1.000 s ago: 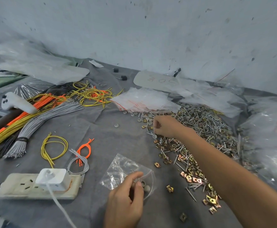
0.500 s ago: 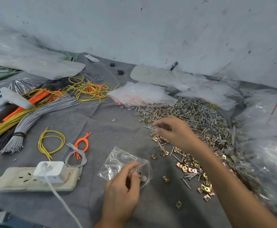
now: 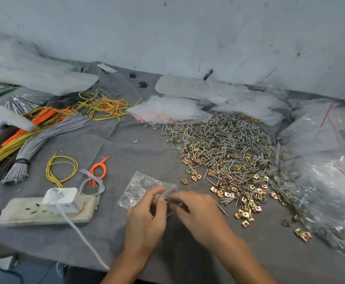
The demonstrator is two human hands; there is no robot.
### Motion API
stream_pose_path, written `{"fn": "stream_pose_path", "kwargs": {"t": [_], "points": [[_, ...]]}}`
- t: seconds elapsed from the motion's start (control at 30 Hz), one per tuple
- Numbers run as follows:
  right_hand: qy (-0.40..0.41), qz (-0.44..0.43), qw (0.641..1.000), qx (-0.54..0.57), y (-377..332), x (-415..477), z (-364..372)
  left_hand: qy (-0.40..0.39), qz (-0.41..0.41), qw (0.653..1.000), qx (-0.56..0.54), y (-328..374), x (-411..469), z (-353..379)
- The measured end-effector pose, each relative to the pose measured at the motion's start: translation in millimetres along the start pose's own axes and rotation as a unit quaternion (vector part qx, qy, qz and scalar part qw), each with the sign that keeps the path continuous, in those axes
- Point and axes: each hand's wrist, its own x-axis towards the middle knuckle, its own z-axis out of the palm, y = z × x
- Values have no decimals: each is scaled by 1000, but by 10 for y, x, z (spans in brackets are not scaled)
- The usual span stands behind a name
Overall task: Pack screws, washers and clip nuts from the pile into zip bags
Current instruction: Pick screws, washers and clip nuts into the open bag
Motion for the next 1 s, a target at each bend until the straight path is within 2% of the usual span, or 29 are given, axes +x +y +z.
{"fn": "stream_pose_path", "kwargs": {"t": [0.3, 0.47, 0.6, 0.67, 0.8, 1.0], "points": [[78, -20, 996, 26, 34, -34, -19, 5, 8, 1000, -8, 7, -2, -5], [26, -13, 1000, 1, 6, 14, -2, -2, -21, 999, -39, -23, -9, -4], [110, -24, 993, 25, 93, 145, -138, 10, 0, 1000, -18, 13, -8, -6], [127, -1, 992, 15, 199, 337, -229, 12, -1, 1000, -17, 21, -5, -1], [65, 82, 993, -52, 426, 935, -343, 7, 0, 1000, -25, 18, -14, -3], [13, 112, 979, -168, 555, 1631, -291, 8, 14, 1000, -17, 2, -12, -6]]}}
